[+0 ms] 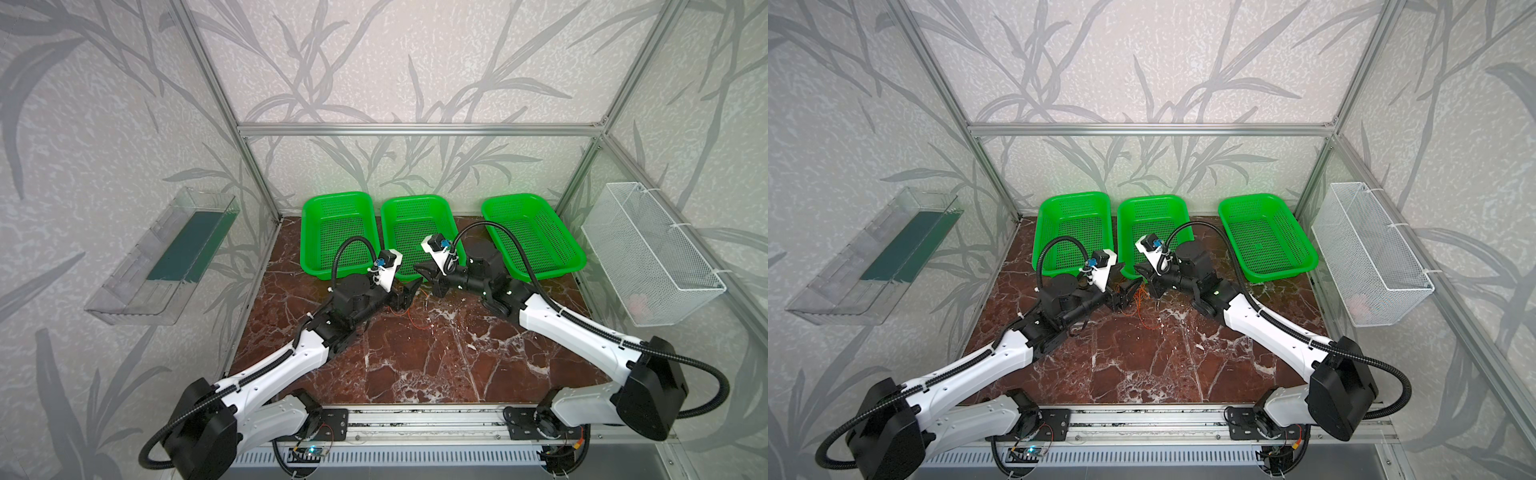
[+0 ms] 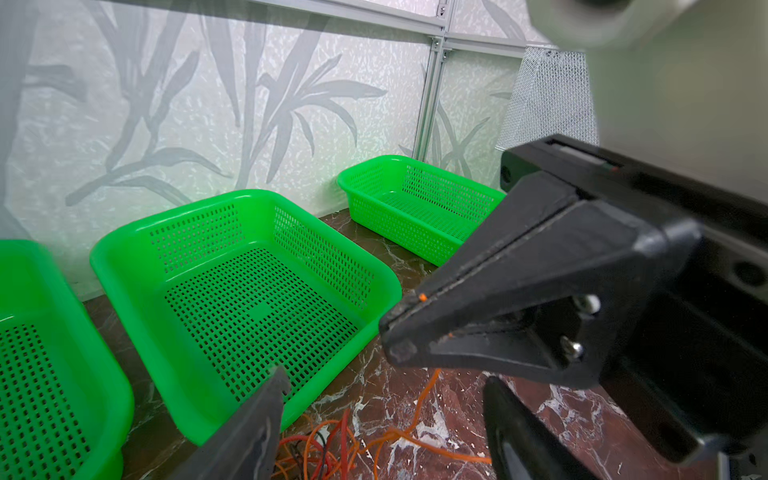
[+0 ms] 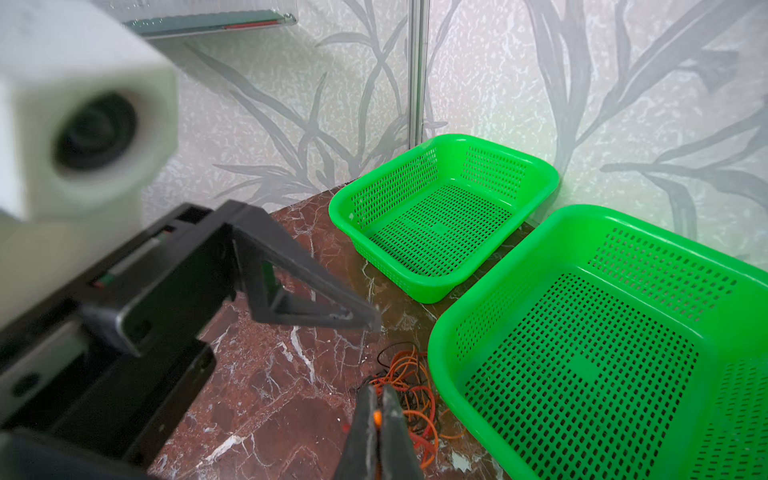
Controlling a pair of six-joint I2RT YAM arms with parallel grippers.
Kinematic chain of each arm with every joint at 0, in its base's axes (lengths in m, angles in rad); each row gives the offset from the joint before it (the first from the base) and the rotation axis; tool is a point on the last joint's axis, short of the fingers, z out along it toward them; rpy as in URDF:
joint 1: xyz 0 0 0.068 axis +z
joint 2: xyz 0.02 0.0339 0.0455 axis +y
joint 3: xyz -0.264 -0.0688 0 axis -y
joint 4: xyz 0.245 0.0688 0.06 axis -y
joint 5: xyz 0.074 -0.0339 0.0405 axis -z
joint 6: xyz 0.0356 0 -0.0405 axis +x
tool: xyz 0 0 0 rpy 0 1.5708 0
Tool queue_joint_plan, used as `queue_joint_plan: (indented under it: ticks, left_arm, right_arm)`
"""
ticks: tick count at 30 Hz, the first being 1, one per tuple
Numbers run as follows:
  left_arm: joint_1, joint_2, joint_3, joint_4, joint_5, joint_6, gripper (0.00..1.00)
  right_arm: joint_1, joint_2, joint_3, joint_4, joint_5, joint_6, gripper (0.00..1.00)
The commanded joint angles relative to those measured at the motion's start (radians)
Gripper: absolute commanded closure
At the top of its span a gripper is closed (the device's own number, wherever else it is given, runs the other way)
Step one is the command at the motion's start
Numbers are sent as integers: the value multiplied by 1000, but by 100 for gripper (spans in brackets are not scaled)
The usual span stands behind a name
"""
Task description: Untangle the cables
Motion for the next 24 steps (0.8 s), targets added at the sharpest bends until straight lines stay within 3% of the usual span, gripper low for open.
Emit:
queue_joint_plan:
  ticks: [1, 8, 21, 22, 24]
  left_arm:
    - [-9, 34, 21, 48, 24, -16, 25]
    - [-10, 105, 57, 107, -7, -17, 29]
    - [-12, 158, 113, 117, 73, -36, 100]
    - [-13, 154, 111, 117, 72, -35, 100]
    - [-13, 149, 112, 119, 75, -32, 100]
  right_arm:
    - [5, -29, 22, 46, -31, 26, 100]
    - [9, -28, 33, 50, -72, 54, 100]
    - [8, -75, -9, 102, -52, 67, 100]
    - [9, -75, -15, 114, -46, 71, 99]
    - [8, -78, -27, 133, -34, 75, 88]
